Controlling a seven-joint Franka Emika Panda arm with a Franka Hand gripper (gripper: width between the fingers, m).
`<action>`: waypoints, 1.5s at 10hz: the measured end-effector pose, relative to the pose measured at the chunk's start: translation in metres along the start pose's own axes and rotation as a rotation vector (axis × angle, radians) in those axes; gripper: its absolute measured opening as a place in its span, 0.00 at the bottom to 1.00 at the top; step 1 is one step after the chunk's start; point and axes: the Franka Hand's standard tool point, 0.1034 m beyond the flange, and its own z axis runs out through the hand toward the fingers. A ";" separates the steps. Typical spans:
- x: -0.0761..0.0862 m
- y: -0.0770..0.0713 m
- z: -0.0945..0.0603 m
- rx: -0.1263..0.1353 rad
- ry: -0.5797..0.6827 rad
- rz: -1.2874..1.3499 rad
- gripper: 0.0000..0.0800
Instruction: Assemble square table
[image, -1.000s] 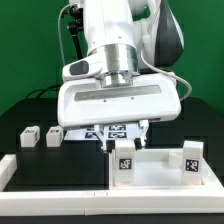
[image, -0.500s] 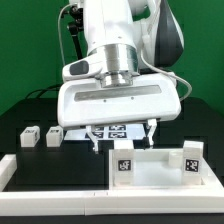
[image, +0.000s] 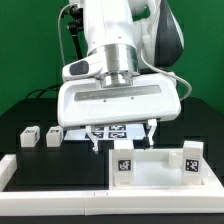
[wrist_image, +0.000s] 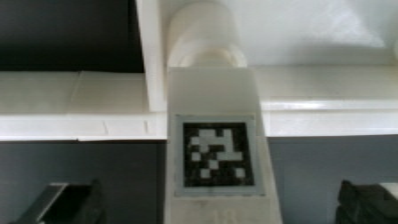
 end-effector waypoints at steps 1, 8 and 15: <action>0.004 0.000 -0.001 0.008 -0.036 0.018 0.81; 0.002 -0.016 0.005 0.114 -0.402 0.060 0.81; 0.014 0.003 0.004 0.105 -0.661 0.025 0.81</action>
Offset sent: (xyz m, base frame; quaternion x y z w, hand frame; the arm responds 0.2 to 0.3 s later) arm 0.0095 -0.0126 -0.0080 -0.0132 -0.0124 0.0232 0.9996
